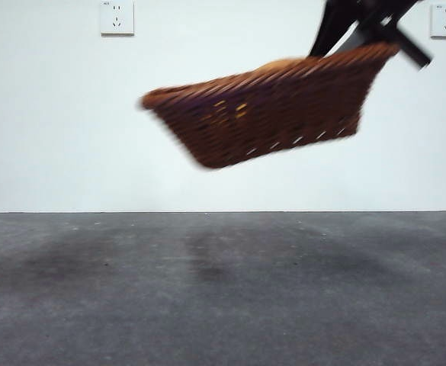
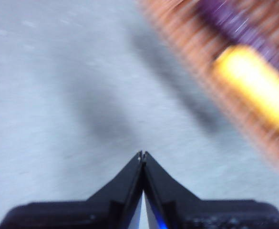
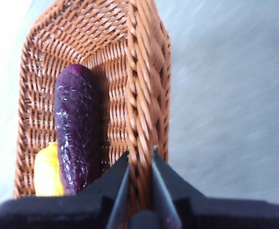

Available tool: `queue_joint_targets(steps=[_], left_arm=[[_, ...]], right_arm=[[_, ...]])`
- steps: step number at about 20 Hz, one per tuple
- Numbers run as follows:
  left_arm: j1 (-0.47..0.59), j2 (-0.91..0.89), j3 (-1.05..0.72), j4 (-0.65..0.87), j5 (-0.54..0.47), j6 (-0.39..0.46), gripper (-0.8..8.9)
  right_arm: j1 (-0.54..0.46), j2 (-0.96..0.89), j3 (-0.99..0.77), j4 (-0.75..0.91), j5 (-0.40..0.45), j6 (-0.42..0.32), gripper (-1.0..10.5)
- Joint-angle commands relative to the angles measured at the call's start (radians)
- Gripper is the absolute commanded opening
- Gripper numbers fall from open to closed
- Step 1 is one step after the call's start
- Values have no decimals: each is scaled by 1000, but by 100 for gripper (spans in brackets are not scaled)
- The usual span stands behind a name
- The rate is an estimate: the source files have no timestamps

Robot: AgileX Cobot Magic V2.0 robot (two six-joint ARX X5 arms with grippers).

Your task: Help me put the vegetables on the table into the basket

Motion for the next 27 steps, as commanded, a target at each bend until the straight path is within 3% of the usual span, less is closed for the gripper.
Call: queue_joint_targets(steps=[1, 5, 10, 14, 21, 27], left_arm=[[32, -53, -3, -23, -2, 63, -8], [50, -110, -3, -44, -2, 73, -8], [50, -112, -3, -53, 6, 72, -8], [50, -111, -3, -65, 6, 72, -8], [50, -110, -3, -66, 6, 68, -8], [50, -85, -3, -65, 6, 57, -8]], right_arm=[[-84, -3, 86, -79, -8, -87, -12], [-249, 2, 103, -164, -31, -166, -12], [-362, 58, 77, -192, -82, -251, -12], [-380, 151, 26, -159, -94, -276, -12], [-406, 261, -151, 29, -116, -256, -12], [-451, 306, -192, 59, -115, -277, -12]])
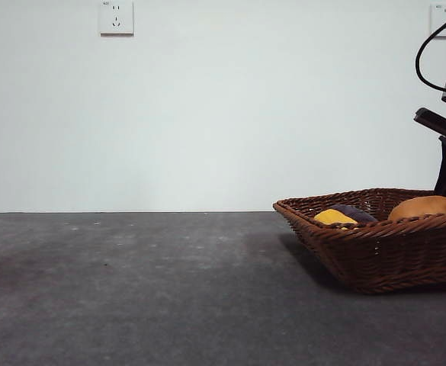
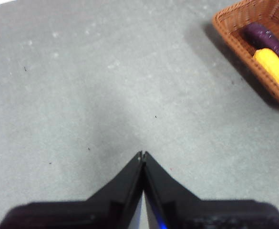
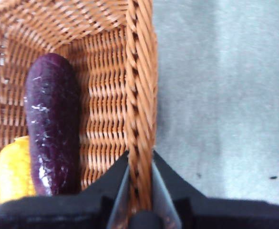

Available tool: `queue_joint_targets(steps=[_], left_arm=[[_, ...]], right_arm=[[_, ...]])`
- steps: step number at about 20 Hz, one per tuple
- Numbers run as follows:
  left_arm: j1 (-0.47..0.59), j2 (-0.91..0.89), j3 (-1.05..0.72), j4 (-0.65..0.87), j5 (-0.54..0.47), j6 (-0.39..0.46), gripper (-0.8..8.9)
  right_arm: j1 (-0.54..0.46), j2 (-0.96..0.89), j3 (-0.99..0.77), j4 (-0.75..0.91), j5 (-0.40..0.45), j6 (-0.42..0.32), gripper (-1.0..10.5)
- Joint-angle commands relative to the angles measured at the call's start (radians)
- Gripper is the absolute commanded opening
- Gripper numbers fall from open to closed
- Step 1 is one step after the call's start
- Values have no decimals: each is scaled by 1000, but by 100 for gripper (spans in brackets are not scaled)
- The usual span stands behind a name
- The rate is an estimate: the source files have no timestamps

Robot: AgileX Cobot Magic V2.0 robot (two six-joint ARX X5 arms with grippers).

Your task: Help me put the vegetables on the table into the basket

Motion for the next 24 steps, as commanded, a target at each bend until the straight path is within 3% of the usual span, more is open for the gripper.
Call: queue_joint_targets(steps=[1, 3, 6, 10, 13, 17, 22, 24], left_arm=[[3, 14, -3, 3, 1, -1, -8], [3, 22, -3, 3, 1, -4, -8], [3, 24, -3, 10, 1, -5, -8], [3, 24, -3, 9, 1, -5, -8], [3, 23, -3, 8, 1, -5, -8], [3, 24, -3, 8, 1, -5, -8], [3, 24, -3, 10, 1, -3, -8], [3, 24, -3, 12, 1, 4, -8]], right_arm=[[-1, 36, -18, 0, 5, -12, -12], [0, 43, -51, 36, 12, -11, -12], [-2, 43, -77, 39, 95, -27, -12], [-1, 43, -76, 64, 95, -36, 14], [-1, 42, -57, 69, 61, -36, 287], [-1, -13, 24, 28, 50, -39, 316], [1, -187, 190, -274, 44, -77, 311], [1, -277, 238, -467, -61, -118, 309]])
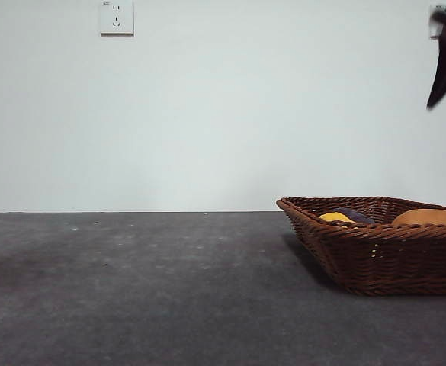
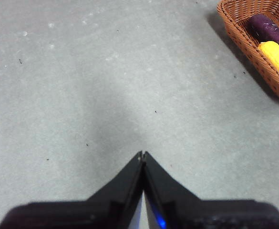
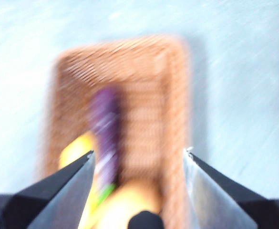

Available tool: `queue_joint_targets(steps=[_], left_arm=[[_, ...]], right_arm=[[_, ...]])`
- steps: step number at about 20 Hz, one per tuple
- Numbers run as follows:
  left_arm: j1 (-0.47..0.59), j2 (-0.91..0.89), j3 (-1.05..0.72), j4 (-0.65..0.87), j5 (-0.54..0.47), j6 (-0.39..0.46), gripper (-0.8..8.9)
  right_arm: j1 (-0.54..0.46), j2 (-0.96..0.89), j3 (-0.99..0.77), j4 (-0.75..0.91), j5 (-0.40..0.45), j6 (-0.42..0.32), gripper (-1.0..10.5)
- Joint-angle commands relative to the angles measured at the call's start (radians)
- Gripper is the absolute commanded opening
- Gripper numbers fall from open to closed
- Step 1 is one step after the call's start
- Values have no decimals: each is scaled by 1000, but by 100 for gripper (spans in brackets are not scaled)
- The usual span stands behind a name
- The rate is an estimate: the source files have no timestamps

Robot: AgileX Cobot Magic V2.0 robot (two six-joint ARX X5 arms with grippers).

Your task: Help me put the vegetables on the table into the basket

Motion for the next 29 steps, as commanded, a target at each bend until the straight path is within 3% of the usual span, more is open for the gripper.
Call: queue_joint_targets(steps=[1, 4, 9, 15, 29], left_arm=[[3, -2, -3, 22, 3, 5, -8], [3, 3, -3, 60, 68, 4, -8], [3, 26, -3, 60, 79, 23, -8], [3, 28, -3, 60, 79, 23, -8], [3, 31, -2, 60, 78, 23, -4]], right_arm=[[2, -89, 35, -190, -113, -71, 263], [2, -206, 43, -328, -174, -129, 100], [2, -359, 43, -522, -174, -212, -10], [2, -457, 42, -540, -166, -218, -11], [2, -415, 42, -540, -147, -222, 0]])
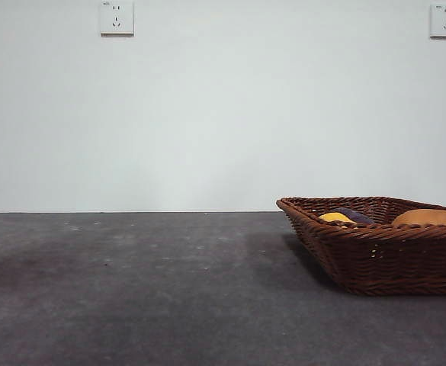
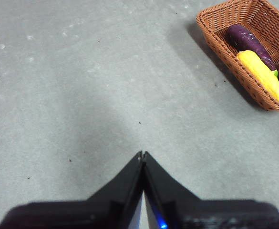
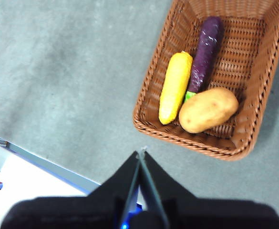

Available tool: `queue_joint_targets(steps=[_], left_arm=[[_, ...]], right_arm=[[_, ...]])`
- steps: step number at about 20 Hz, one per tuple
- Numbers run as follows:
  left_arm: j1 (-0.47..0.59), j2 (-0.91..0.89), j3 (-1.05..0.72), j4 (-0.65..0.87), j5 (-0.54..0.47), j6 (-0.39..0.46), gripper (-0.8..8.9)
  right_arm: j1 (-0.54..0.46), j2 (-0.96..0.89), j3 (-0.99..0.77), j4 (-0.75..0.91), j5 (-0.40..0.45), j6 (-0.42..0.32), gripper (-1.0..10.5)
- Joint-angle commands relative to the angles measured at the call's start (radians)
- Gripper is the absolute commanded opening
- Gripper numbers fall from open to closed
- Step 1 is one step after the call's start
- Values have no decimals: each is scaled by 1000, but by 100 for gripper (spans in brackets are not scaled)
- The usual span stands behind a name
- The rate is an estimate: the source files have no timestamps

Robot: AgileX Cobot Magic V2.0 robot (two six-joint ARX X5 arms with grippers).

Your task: Help me put the vegetables on the table into the basket

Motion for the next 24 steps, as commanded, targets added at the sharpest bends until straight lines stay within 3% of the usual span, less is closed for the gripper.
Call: queue_joint_targets(steps=[1, 6, 9, 15, 17, 20, 24], left_arm=[[3, -2, -3, 6, 3, 11, -4], [3, -2, -2, 4, 3, 13, -4], [4, -2, 2, 17, -5, 60, -4], [4, -58, 0, 180, -168, 58, -4], [29, -105, -2, 233, -223, 98, -4], [132, -211, -61, 377, -200, 155, -4], [261, -391, -350, 735, -154, 166, -4]], right_arm=[[1, 21, 0, -20, 21, -14, 0], [1, 84, 0, -20, 100, -16, 0], [1, 119, 0, -19, 151, -16, 0], [1, 177, 0, -5, 217, -16, 0], [1, 188, 0, 41, 217, -15, 0], [1, 192, 0, 144, 218, -16, 0], [1, 195, 0, 303, 217, -15, 0]])
